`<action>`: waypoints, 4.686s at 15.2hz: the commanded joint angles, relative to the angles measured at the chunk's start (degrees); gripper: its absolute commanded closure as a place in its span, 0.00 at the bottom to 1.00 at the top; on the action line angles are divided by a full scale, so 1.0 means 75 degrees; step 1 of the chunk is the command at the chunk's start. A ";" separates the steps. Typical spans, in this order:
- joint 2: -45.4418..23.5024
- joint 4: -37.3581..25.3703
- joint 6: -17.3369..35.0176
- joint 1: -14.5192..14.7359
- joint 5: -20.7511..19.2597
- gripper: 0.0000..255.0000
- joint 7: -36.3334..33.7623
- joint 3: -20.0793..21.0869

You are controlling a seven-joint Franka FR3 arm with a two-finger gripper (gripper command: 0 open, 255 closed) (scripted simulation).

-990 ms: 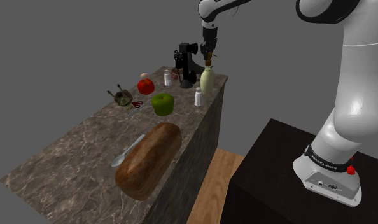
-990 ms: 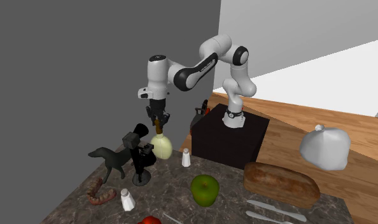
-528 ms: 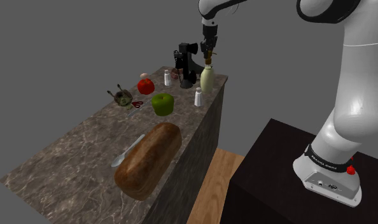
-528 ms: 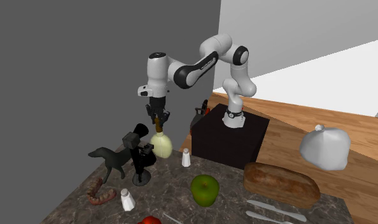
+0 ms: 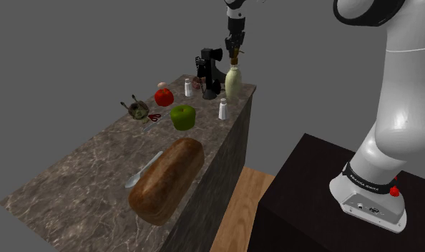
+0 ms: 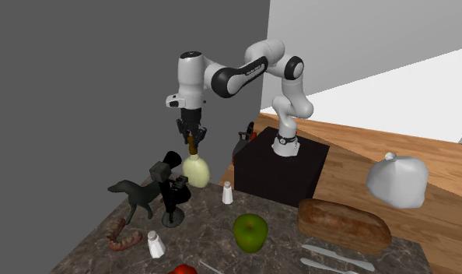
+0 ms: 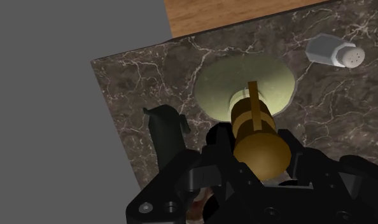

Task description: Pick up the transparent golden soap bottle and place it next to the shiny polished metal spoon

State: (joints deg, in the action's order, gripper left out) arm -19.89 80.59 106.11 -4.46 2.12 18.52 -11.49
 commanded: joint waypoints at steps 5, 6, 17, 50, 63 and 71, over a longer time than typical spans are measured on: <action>-0.0064 -0.0740 -0.0672 -0.0036 0.0014 1.00 0.0016 -0.0009; -0.0065 -0.0756 -0.0687 -0.0037 0.0014 1.00 0.0016 -0.0009; 0.0856 0.0501 -0.0394 0.1282 -0.0482 1.00 -0.1852 0.0547; -0.0383 -0.0466 -0.0413 0.3867 -0.1159 1.00 -0.5832 0.1873; -0.0381 0.0057 0.0105 0.3857 -0.1172 0.00 -0.5880 0.1869; -0.0335 -0.0641 -0.0640 0.3902 -0.1159 0.00 -0.5856 0.1887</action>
State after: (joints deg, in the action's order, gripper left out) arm -22.42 77.31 102.95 24.65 -6.58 -25.35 2.61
